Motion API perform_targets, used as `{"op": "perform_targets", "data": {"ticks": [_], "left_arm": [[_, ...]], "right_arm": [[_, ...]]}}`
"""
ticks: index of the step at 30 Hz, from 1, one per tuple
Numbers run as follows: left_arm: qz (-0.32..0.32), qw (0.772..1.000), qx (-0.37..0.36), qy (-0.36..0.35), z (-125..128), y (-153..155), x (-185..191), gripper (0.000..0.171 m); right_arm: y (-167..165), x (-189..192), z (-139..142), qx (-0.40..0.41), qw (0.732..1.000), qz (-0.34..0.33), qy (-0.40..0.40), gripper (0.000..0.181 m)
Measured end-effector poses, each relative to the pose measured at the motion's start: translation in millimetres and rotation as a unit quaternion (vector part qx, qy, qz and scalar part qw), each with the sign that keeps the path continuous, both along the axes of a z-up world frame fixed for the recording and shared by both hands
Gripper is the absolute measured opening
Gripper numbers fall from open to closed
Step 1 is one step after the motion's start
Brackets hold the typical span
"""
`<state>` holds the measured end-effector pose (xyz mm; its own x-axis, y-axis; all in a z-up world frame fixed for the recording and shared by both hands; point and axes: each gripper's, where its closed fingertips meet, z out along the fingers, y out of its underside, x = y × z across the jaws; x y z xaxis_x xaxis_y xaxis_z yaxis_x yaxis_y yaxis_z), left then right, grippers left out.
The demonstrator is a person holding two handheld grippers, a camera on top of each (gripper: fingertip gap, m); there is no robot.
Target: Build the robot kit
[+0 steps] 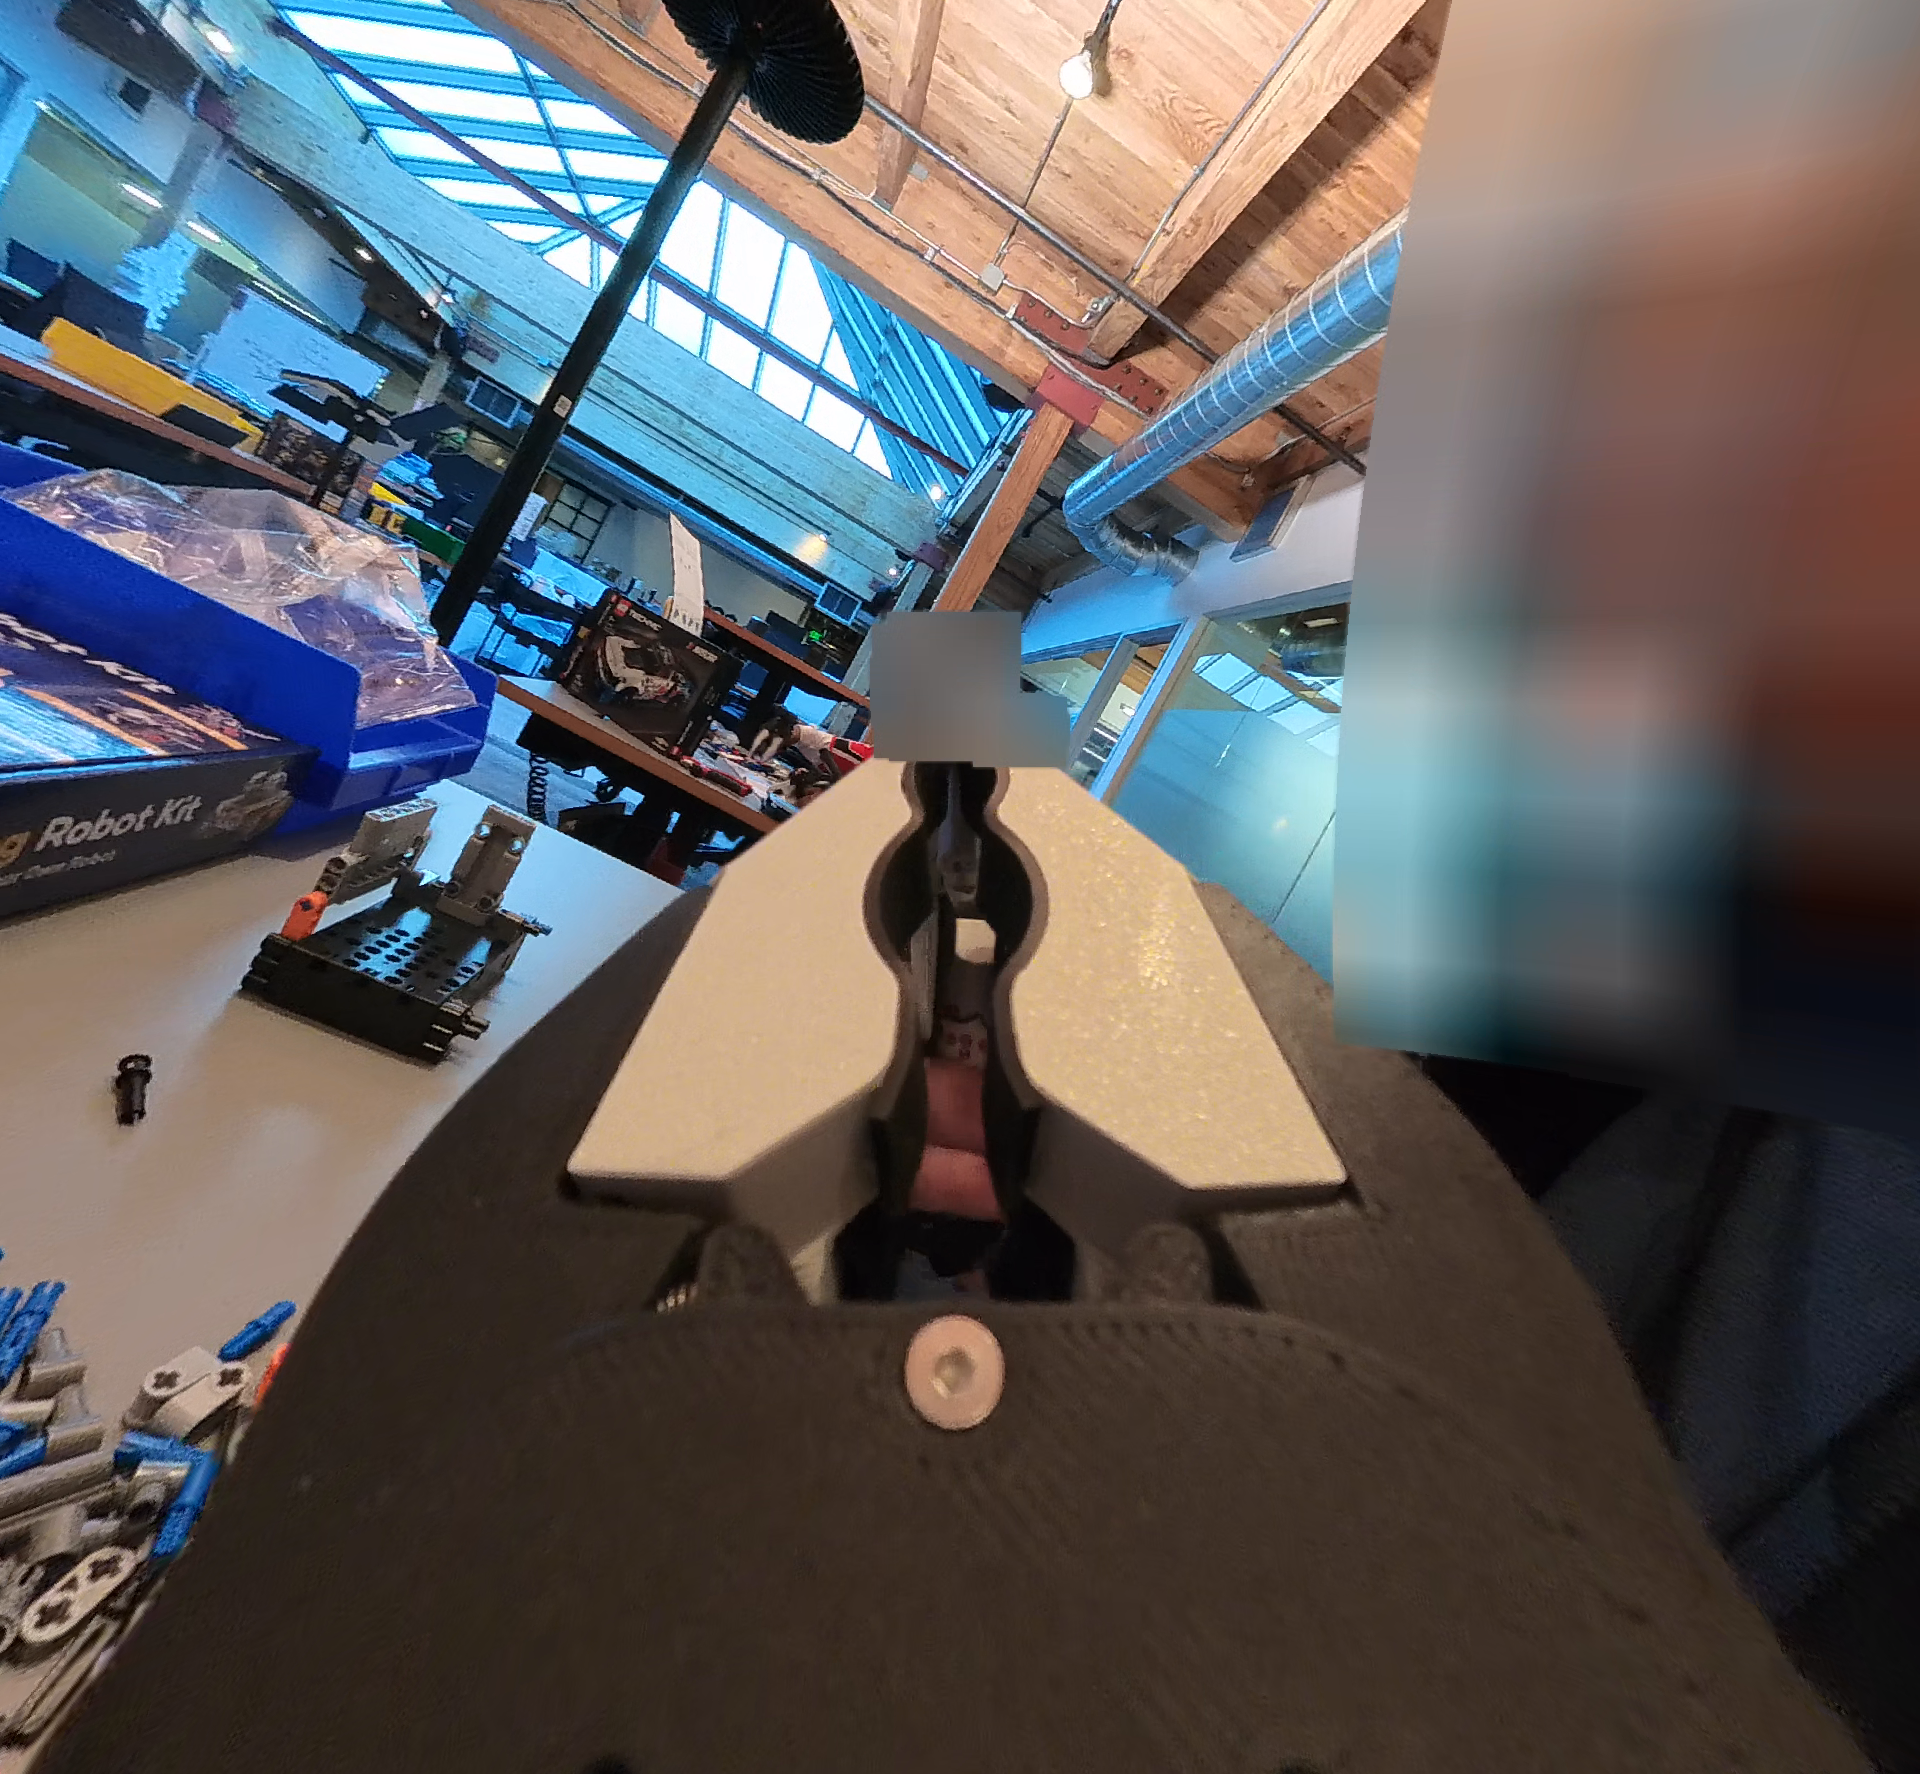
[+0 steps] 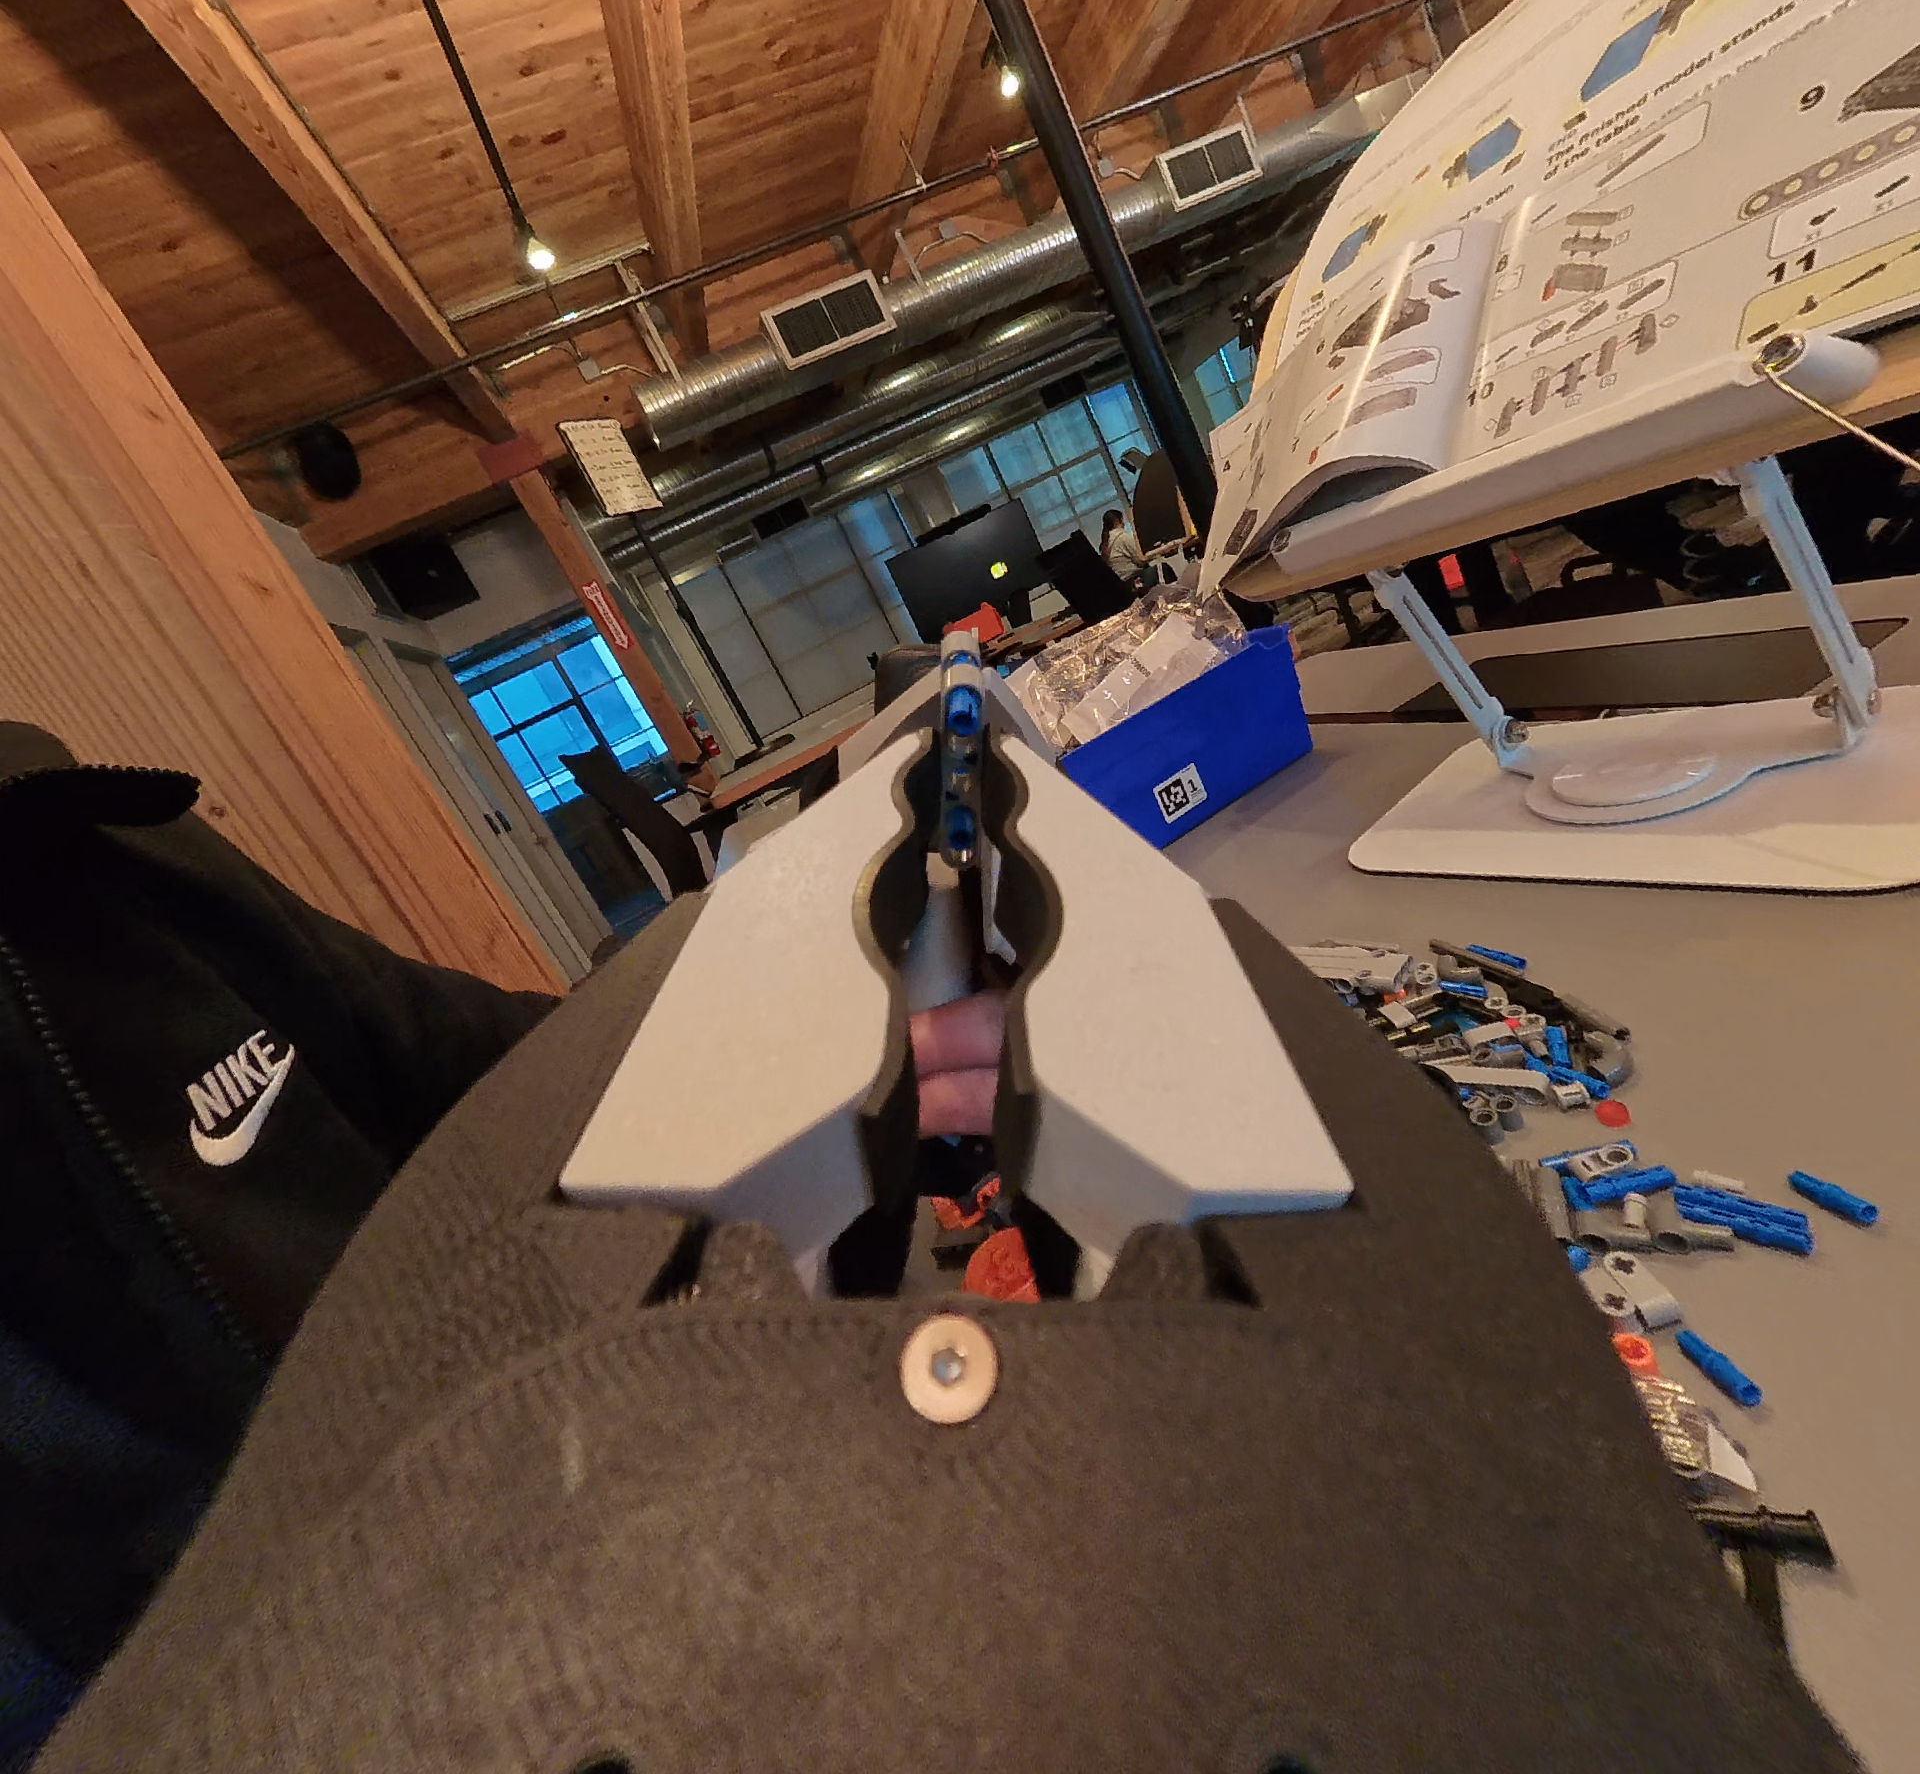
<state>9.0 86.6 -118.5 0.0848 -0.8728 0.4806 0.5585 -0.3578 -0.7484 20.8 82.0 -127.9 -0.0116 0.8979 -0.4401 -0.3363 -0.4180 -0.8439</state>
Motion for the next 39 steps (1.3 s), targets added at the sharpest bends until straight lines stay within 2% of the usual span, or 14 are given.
{"op": "perform_targets", "data": {"ticks": [1, 12, 15, 23, 39], "left_arm": [[0.002, 1.000, 0.002, 0.003, 0.0, -0.2, -0.1, 0.000], [0.029, 0.999, 0.022, 0.036, 1.7, -1.5, -1.5, 0.000], [0.029, 0.998, 0.024, 0.047, -0.5, -1.2, 0.1, 0.000], [0.024, 0.998, 0.030, 0.044, 1.3, -2.9, -0.5, 0.000], [0.017, 0.998, 0.029, 0.050, -0.1, -4.7, -0.4, 0.000]], "right_arm": [[-0.5, -0.5, -0.2, 0.002, 1.000, 0.001, -0.005, 0.004], [-1.2, -3.6, -0.1, 0.044, 0.997, -0.027, -0.054, 0.004], [1.6, -0.9, 0.1, 0.029, 0.998, -0.032, -0.049, 0.004], [-3.0, -2.0, 1.2, 0.047, 0.997, -0.021, -0.050, 0.004], [-5.7, -3.3, -2.4, 0.102, 0.989, -0.007, -0.109, 0.004]]}}
